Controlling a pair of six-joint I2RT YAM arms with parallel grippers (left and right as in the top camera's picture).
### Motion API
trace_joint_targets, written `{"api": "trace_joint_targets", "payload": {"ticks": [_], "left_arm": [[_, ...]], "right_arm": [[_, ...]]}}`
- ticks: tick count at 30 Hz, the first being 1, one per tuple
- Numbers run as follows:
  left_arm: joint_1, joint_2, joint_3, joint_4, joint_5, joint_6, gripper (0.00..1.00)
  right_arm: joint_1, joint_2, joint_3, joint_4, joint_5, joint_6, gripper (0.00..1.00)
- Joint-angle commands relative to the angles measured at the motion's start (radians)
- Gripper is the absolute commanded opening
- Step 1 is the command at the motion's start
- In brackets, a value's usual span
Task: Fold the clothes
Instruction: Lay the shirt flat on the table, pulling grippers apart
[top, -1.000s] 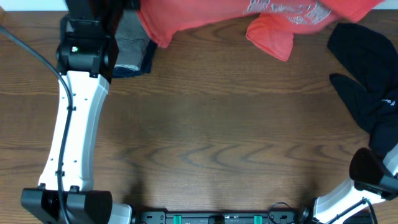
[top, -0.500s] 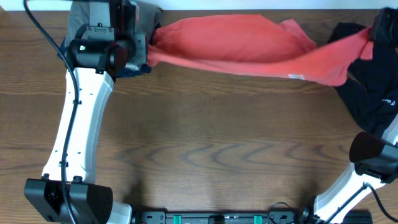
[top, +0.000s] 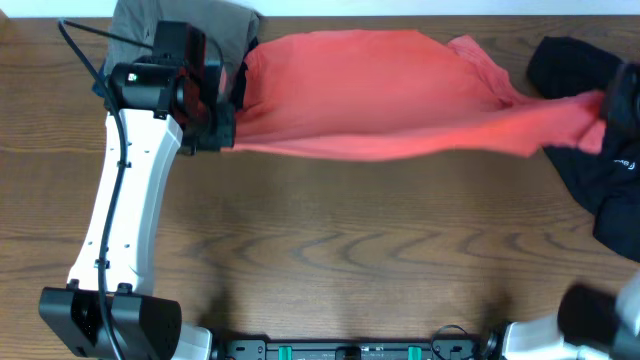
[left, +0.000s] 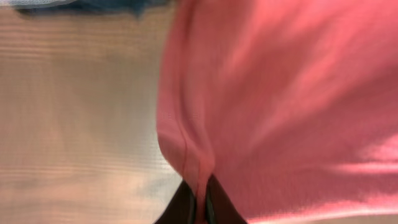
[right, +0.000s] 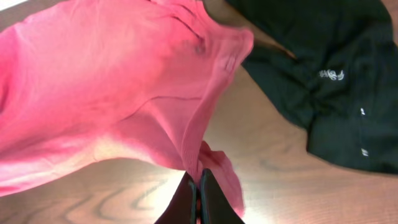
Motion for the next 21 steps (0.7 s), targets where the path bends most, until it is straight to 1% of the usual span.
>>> {"api": "trace_joint_targets", "payload": {"ticks": [1, 2, 4, 9, 14, 18, 21], "left_arm": [[0.004, -0.001, -0.005, -0.064, -0.007, -0.019, 0.06], [0.004, -0.002, -0.015, -0.085, -0.007, -0.02, 0.05], [0.004, -0.012, -0.045, -0.102, -0.006, -0.024, 0.06], [0.004, -0.065, -0.183, -0.08, 0.056, -0.035, 0.06], [0.003, -0.164, -0.372, -0.028, 0.072, -0.067, 0.06], [0.003, -0.277, -0.504, 0.03, 0.071, -0.12, 0.06], [0.003, -0.339, -0.55, 0.094, 0.071, -0.137, 0.06]], "right_arm": [[-0.004, -0.152, -0.181, 0.034, 0.028, 0.04, 0.02], [-0.004, -0.201, -0.248, 0.052, 0.028, 0.05, 0.02], [-0.004, -0.281, -0.36, 0.079, 0.028, 0.058, 0.01], [-0.004, -0.422, -0.616, 0.131, 0.033, 0.074, 0.01], [-0.006, -0.445, -0.8, 0.165, 0.062, 0.103, 0.01], [-0.007, -0.445, -0.901, 0.198, 0.063, 0.124, 0.01], [-0.007, -0.445, -0.949, 0.216, 0.063, 0.126, 0.01]]}}
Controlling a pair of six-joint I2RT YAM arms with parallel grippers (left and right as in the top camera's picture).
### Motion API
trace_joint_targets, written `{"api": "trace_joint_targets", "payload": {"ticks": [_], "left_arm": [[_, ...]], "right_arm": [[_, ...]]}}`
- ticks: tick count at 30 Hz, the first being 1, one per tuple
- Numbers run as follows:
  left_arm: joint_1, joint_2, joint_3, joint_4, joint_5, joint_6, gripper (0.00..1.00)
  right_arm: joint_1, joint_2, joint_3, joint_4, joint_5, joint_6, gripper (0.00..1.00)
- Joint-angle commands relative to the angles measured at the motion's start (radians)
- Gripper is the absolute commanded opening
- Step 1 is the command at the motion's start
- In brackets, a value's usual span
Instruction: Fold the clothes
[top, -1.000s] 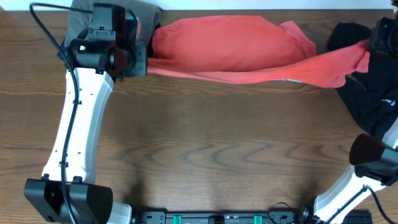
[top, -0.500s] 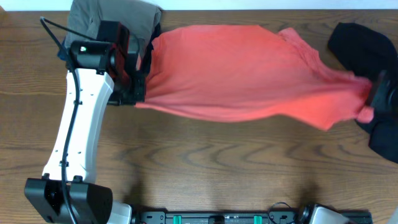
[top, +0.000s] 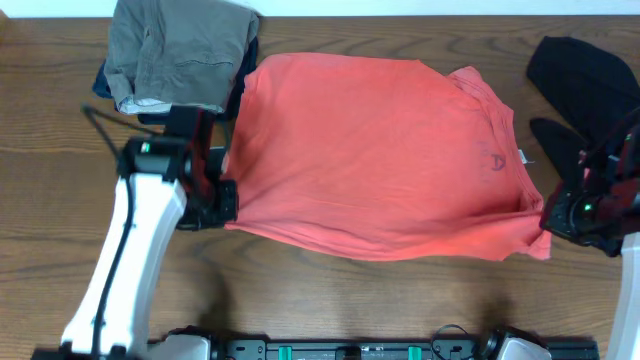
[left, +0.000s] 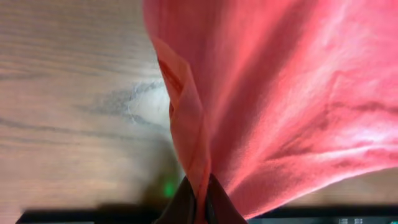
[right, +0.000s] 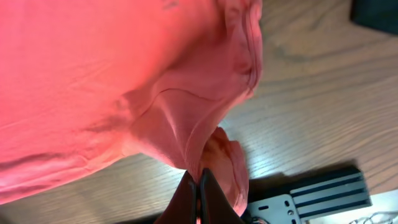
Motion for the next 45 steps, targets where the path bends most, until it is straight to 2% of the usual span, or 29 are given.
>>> {"api": "trace_joint_targets", "payload": {"ticks": [1, 8, 12, 17, 22, 28, 38, 45], "left_arm": [[0.003, -0.072, -0.042, 0.061, 0.006, -0.042, 0.06], [0.003, -0.047, -0.055, 0.247, 0.006, -0.042, 0.06], [0.003, 0.022, -0.055, 0.286, -0.003, -0.042, 0.06], [0.008, 0.11, -0.055, 0.334, -0.097, -0.048, 0.06], [0.048, 0.128, -0.055, 0.426, -0.103, -0.057, 0.06], [0.077, 0.126, -0.055, 0.488, -0.102, -0.057, 0.06], [0.076, 0.128, -0.055, 0.583, -0.099, -0.056, 0.06], [0.076, 0.151, -0.055, 0.642, -0.099, -0.056, 0.06]], "right_arm": [[-0.007, -0.006, -0.048, 0.018, 0.011, 0.029, 0.01], [-0.006, -0.006, -0.201, 0.103, 0.011, 0.066, 0.01], [-0.006, -0.006, -0.285, 0.194, 0.011, 0.097, 0.01], [-0.011, 0.01, -0.34, 0.295, 0.05, 0.127, 0.01], [-0.071, 0.054, -0.346, 0.38, 0.068, 0.152, 0.01], [-0.153, 0.059, -0.341, 0.494, -0.09, 0.114, 0.01], [-0.126, 0.093, -0.34, 0.616, -0.15, 0.076, 0.01], [-0.108, 0.196, -0.34, 0.721, -0.147, 0.076, 0.01]]}}
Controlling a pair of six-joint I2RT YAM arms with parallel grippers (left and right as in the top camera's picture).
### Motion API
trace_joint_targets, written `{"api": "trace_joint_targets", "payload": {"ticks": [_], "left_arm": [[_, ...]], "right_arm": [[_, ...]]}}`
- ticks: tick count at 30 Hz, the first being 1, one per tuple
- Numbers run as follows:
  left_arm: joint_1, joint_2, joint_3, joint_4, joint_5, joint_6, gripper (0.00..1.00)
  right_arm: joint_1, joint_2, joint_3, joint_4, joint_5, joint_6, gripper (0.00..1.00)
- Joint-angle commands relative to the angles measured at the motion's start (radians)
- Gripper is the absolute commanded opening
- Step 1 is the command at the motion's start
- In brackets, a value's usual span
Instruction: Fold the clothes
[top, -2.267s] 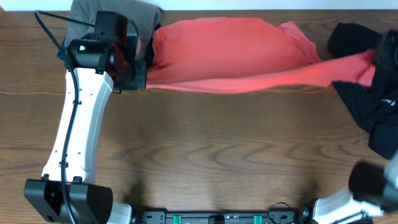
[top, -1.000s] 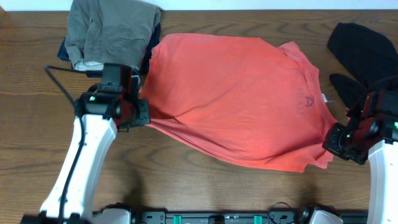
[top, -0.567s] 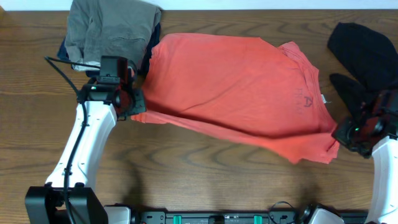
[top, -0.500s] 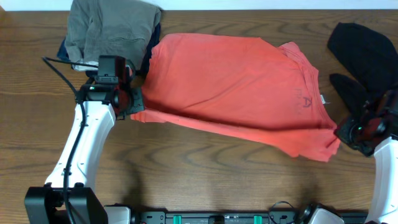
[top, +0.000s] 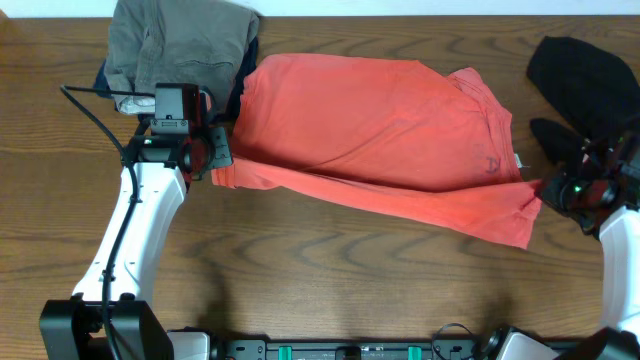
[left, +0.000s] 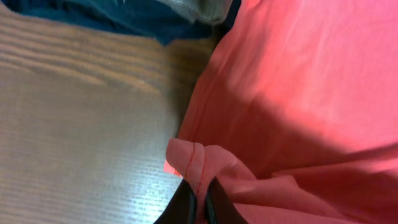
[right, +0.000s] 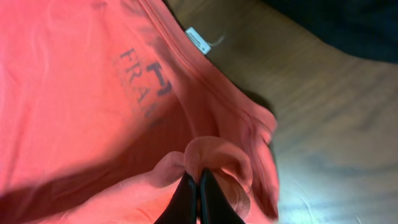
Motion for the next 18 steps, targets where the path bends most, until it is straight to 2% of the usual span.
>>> {"api": "trace_joint_targets", "payload": {"ticks": [1, 9, 18], "left_arm": [[0.004, 0.025, -0.005, 0.026, -0.023, -0.016, 0.06], [0.004, 0.129, -0.005, 0.132, -0.023, -0.016, 0.06], [-0.01, 0.229, -0.005, 0.23, 0.034, -0.015, 0.06]], "right_arm": [[0.007, 0.053, 0.002, 0.032, -0.006, -0.014, 0.01], [0.007, 0.158, 0.002, 0.104, -0.006, -0.014, 0.01], [0.007, 0.184, 0.002, 0.194, 0.008, -0.014, 0.01]]}}
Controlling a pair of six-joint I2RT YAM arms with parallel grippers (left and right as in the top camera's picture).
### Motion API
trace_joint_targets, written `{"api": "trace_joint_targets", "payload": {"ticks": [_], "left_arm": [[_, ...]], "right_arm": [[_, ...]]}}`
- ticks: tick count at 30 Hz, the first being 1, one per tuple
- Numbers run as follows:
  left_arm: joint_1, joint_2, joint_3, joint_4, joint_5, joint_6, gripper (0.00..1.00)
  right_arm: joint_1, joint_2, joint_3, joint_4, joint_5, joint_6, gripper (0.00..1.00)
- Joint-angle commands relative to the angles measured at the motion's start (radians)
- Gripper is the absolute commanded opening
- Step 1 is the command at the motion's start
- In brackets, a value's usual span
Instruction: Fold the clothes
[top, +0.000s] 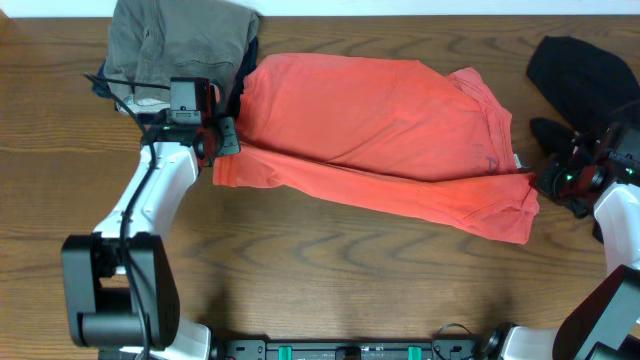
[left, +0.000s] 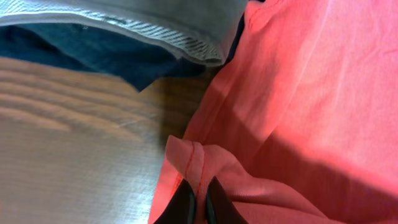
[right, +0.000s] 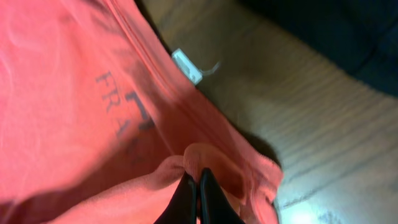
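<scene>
A coral red T-shirt (top: 375, 120) lies spread across the back of the wooden table, its near edge doubled over toward the back into a long band (top: 380, 195). My left gripper (top: 222, 142) is shut on the folded edge at the shirt's left end (left: 196, 162). At the right end my right gripper (top: 545, 180) is shut on the other corner of that edge (right: 199, 163), beside dark lettering and a white label (right: 188, 66).
A stack of folded clothes, grey on top (top: 180, 45) over a blue one (left: 112, 50), lies at the back left, touching the shirt. A black garment (top: 590, 85) lies crumpled at the back right, just behind my right gripper.
Both grippers have carried the held edge a little farther back over the shirt. The left one now sits close to the folded stack, and the doubled band is wider.
At first the shirt hung stretched between both grippers near the table's back. Then it lay spread flat with the grippers at its near corners. After that the near edge was lifted back over the body, and now lies farther over it.
</scene>
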Motion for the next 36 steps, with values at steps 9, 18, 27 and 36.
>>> {"api": "trace_joint_targets", "payload": {"ticks": [9, 18, 27, 36], "left_arm": [[-0.061, 0.039, -0.005, 0.033, 0.018, -0.005, 0.06], [-0.06, 0.039, -0.005, 0.03, 0.017, -0.005, 0.46], [-0.06, 0.008, 0.017, 0.022, 0.018, 0.06, 0.96], [-0.061, -0.183, 0.032, 0.018, 0.019, 0.135, 0.98]], "right_arm": [[0.006, 0.006, 0.002, 0.071, 0.008, -0.017, 0.01], [0.006, 0.006, 0.002, 0.079, 0.008, -0.039, 0.29], [0.006, -0.017, 0.028, 0.053, -0.008, -0.054, 0.92], [0.048, -0.08, 0.231, -0.161, -0.014, -0.145, 0.98]]}}
